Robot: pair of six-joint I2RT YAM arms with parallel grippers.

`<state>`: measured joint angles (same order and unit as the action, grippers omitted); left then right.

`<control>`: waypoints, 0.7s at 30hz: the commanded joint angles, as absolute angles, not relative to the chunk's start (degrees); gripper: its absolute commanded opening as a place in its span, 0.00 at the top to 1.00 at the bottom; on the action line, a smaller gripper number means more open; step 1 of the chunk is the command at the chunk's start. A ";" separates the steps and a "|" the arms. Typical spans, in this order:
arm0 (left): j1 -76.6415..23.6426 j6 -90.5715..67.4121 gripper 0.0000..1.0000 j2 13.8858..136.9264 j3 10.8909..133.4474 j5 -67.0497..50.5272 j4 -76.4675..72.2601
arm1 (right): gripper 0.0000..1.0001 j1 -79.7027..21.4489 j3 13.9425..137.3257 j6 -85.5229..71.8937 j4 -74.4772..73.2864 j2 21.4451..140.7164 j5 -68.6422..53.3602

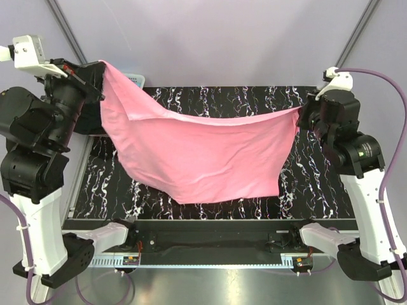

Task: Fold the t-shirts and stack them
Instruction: Flatten the tshirt out

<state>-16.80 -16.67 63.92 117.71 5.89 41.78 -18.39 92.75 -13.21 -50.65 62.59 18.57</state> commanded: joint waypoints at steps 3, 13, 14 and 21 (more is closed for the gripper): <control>-16.87 -15.03 1.00 62.32 121.29 6.94 37.70 | 1.00 -18.63 99.04 -11.43 -48.24 59.07 21.45; -16.79 -12.40 1.00 54.06 120.40 7.74 44.73 | 1.00 -18.63 101.16 -10.28 -49.75 51.69 12.66; -16.79 -12.04 1.00 53.88 122.06 7.65 45.26 | 1.00 -18.63 100.73 -10.46 -49.40 50.29 12.31; -16.79 -12.13 1.00 52.73 125.77 6.77 45.70 | 1.00 -18.63 101.07 -10.72 -46.94 47.37 10.46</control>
